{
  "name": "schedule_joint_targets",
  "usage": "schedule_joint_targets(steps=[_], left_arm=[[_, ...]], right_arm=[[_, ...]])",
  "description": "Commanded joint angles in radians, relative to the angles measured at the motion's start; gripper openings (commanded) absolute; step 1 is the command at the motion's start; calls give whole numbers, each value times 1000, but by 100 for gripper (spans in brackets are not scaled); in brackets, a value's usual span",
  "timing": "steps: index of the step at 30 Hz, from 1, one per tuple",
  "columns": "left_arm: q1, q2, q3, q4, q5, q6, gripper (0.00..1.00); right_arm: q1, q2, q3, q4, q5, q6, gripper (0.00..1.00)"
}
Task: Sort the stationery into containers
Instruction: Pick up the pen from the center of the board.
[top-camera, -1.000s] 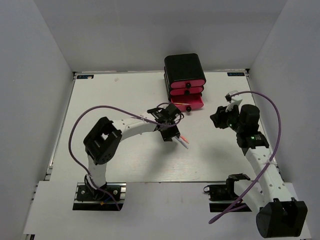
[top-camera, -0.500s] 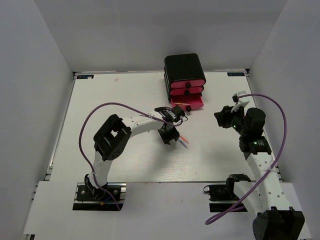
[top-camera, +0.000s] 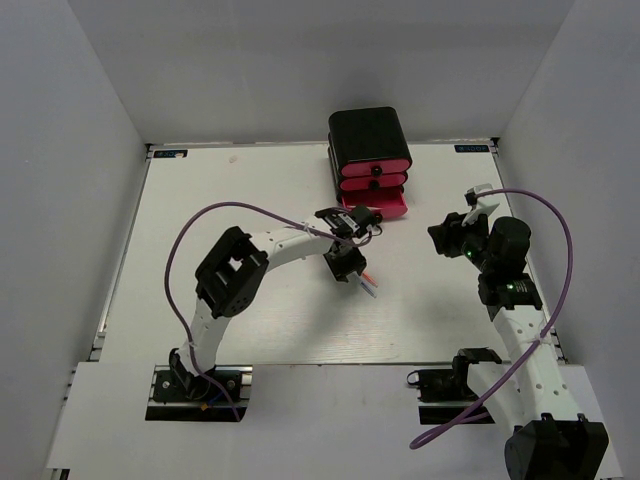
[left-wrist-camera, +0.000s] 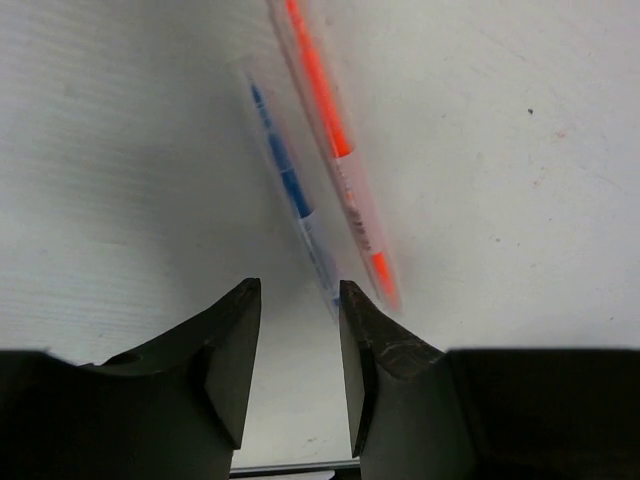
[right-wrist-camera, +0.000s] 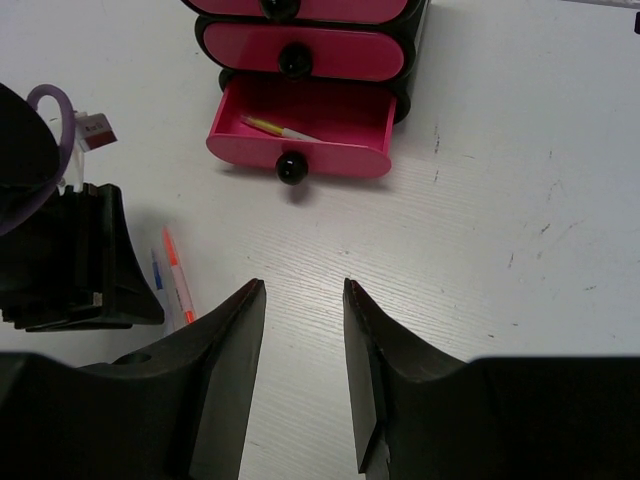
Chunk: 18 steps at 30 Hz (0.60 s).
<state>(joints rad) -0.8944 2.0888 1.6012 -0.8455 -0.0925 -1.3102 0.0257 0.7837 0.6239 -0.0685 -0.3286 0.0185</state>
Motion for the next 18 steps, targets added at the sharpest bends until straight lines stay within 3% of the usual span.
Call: schedule_joint_targets(steps=[1, 11, 18], left_arm=[[-6, 28, 65, -30, -24, -15, 48], [-6, 88, 138, -89, -33, -6, 49], [-6, 149, 164, -228, -4, 49, 45]], right_arm=[[-9, -17, -1, 50, -9, 5, 43], [-10, -24, -3, 50, -1, 8, 43], [-12, -34, -4, 50, 3, 32, 43]])
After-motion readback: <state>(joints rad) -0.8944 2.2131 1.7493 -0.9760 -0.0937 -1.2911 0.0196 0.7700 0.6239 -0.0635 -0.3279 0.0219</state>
